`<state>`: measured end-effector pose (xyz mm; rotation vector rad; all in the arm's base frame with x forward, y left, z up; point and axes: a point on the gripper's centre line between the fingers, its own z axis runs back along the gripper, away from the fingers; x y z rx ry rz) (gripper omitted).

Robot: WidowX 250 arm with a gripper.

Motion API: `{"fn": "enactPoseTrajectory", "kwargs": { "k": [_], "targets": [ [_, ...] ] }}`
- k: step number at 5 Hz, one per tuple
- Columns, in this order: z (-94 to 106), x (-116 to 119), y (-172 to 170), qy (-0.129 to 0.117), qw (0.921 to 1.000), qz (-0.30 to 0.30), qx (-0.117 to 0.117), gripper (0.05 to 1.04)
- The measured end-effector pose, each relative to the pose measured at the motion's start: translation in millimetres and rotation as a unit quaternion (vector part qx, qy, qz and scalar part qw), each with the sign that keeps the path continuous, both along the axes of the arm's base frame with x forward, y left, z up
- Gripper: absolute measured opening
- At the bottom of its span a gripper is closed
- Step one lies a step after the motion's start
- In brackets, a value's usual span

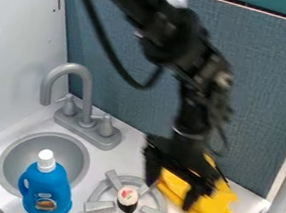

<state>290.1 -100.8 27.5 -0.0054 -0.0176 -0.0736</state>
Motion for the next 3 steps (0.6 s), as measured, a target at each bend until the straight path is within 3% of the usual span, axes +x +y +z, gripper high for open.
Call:
{"fn": "enactPoseTrajectory", "kwargs": {
  "k": [1,2,3],
  "targets": [
    [-16.6,15,-34,0.003,0.9991,-0.043,0.001,1.001],
    [-33.8,26,-54,0.010,0.9986,-0.050,-0.012,1.001],
    [-45.2,32,-61,0.012,0.9989,-0.043,-0.010,1.001]
  ]
}}
